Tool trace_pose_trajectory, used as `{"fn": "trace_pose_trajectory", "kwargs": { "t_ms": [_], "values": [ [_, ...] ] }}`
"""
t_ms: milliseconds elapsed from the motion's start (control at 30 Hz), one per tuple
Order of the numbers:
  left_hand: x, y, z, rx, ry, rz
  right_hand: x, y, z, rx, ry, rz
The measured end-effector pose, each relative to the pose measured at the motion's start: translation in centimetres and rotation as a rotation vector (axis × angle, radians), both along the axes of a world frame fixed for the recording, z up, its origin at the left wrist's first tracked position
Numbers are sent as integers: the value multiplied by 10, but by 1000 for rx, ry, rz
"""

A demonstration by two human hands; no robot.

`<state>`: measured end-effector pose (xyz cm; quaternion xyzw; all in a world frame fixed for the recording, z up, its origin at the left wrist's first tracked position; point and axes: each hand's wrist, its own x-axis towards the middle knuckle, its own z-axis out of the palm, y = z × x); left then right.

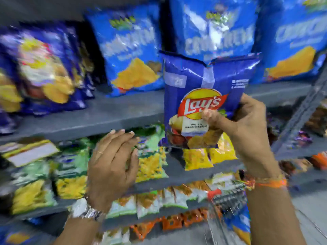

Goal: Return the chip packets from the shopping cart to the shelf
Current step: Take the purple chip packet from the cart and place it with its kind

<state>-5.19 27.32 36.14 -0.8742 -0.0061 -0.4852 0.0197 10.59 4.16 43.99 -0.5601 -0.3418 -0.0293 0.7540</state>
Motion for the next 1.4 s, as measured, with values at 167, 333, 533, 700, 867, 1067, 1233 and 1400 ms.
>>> {"fn": "trace_pose_trajectory", "kwargs": {
  "t_ms": [167,333,533,700,867,1067,1233,1400],
  "values": [
    [-58,76,29,17,-60,190,-10,95,51,45,-61,173],
    [-91,130,38,66,-21,289,-28,192,61,34,-26,265],
    [-95,163,22,94,114,296,-46,267,59,-74,-8,247],
    [-103,181,23,28,104,294,-53,294,59,-97,18,269],
    [-108,198,26,6,108,281,-63,312,54,-135,18,218],
    [-113,213,19,53,144,213,-59,302,42,-197,-1,159],
    [-113,215,17,40,134,182,-66,307,37,-209,-24,133],
    [-115,215,19,31,142,153,-70,308,40,-215,-22,111]
  ]
}}
